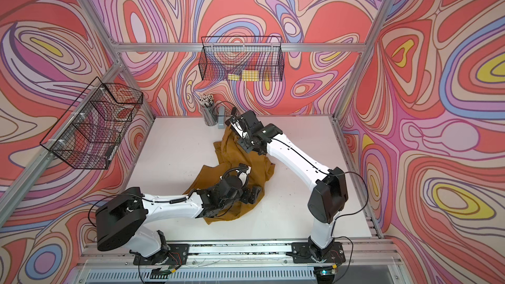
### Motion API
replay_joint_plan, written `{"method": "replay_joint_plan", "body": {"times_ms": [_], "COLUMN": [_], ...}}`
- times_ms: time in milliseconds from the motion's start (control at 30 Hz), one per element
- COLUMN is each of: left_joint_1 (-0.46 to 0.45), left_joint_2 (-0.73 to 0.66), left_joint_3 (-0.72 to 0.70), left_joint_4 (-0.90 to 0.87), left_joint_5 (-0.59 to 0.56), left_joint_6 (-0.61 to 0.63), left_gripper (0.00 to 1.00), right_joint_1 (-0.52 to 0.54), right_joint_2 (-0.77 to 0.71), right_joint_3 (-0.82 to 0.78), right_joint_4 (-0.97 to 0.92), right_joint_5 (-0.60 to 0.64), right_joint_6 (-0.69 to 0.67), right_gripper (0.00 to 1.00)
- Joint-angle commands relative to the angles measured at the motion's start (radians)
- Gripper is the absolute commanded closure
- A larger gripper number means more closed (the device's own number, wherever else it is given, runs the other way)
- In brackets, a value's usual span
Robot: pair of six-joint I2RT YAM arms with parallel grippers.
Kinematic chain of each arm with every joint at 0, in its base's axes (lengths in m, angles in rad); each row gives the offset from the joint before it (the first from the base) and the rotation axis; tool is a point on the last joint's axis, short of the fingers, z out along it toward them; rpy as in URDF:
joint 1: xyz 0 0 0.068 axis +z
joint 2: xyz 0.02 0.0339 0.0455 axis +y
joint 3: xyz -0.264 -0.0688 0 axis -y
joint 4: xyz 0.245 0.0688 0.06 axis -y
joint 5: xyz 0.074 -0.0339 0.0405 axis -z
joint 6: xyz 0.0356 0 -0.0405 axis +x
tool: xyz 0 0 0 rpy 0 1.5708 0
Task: Remove the belt from the trousers
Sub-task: Adjust the trousers at the center of the board, then remove the belt from the trousers.
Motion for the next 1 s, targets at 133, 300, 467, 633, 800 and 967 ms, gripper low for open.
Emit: {"method": "replay_joint_plan", "body": {"times_ms": [133, 300, 467, 633, 800, 967], "left_joint_1": [0.196, 0.414, 0.559, 0.571, 0.579, 0.656], "left_joint_2": [-0.315, -0.344, -0.209, -0.051, 0.052, 0.11], "left_joint_3": [0.048, 0.158, 0.319, 0.473, 0.58, 0.587], "left_joint_4": [-0.235, -0.345, -0.367, -0.327, -0.29, -0.25], "left_joint_5": [0.015, 0.163, 0.332, 0.413, 0.399, 0.364], "left_joint_6": [0.18, 0.272, 0.283, 0.266, 0.208, -0.013], "left_gripper": [0.01, 0.0, 0.01, 0.01, 0.03, 0.13], "right_joint_1": [-0.034, -0.089, -0.123, -0.127, -0.128, -0.127], "right_joint_2": [-0.121, -0.1, -0.031, -0.015, -0.018, -0.058], "right_joint_3": [0.009, 0.077, 0.24, 0.281, 0.262, 0.187], "right_joint_4": [0.22, 0.214, 0.129, 0.134, 0.123, 0.181], "right_joint_5": [-0.138, -0.348, -0.473, -0.495, -0.501, -0.5], "right_joint_6": [-0.243, -0.247, -0.248, -0.237, -0.229, -0.199], "right_gripper": [1.0, 1.0, 1.0, 1.0, 1.0, 1.0]}}
